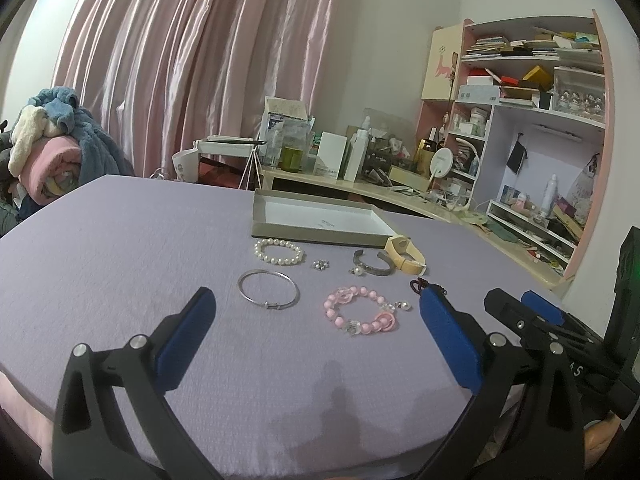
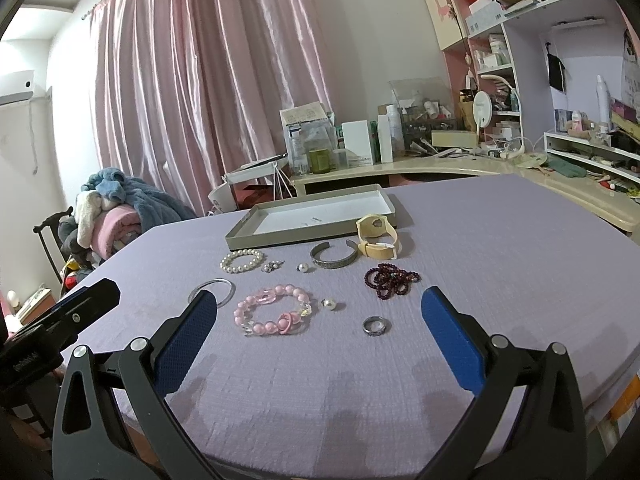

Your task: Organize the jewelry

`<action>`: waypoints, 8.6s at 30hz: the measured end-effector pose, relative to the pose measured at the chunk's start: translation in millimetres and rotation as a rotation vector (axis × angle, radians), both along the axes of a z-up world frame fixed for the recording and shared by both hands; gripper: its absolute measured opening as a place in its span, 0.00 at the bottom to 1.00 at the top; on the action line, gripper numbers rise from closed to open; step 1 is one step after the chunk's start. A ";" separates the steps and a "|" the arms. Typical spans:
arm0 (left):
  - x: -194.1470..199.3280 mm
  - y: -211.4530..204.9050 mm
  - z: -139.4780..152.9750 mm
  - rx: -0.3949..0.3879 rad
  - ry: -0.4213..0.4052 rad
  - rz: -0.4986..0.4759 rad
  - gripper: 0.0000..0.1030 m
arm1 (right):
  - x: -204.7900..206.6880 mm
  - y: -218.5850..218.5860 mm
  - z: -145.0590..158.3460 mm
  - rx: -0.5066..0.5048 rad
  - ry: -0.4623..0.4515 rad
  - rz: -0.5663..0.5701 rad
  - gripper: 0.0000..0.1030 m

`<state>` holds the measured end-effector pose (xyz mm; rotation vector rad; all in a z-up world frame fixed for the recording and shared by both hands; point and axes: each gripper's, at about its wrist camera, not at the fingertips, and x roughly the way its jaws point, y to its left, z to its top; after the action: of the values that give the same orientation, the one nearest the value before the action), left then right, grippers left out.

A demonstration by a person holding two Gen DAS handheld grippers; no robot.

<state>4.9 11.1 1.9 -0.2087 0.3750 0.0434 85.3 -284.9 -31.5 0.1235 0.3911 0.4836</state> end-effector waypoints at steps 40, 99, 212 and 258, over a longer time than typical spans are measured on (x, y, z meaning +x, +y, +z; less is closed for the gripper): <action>63.6 13.0 -54.8 -0.031 0.260 0.002 0.98 | 86.0 33.2 -49.0 -0.300 0.304 -0.068 0.22; 152.6 -35.9 17.7 -0.023 0.295 -0.211 0.13 | 87.8 10.8 13.0 -0.148 0.116 0.015 0.22; 113.8 34.3 -8.7 0.108 0.250 -0.044 0.98 | 159.1 13.4 -40.8 -0.391 0.347 0.097 0.77; 174.8 40.8 -65.3 0.090 0.577 0.056 0.98 | 159.6 1.2 14.0 -0.222 0.270 0.149 0.06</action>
<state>179.7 52.0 -63.3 -0.1136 0.9399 0.1778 244.8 -283.7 -17.5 -0.0571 0.7195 0.5685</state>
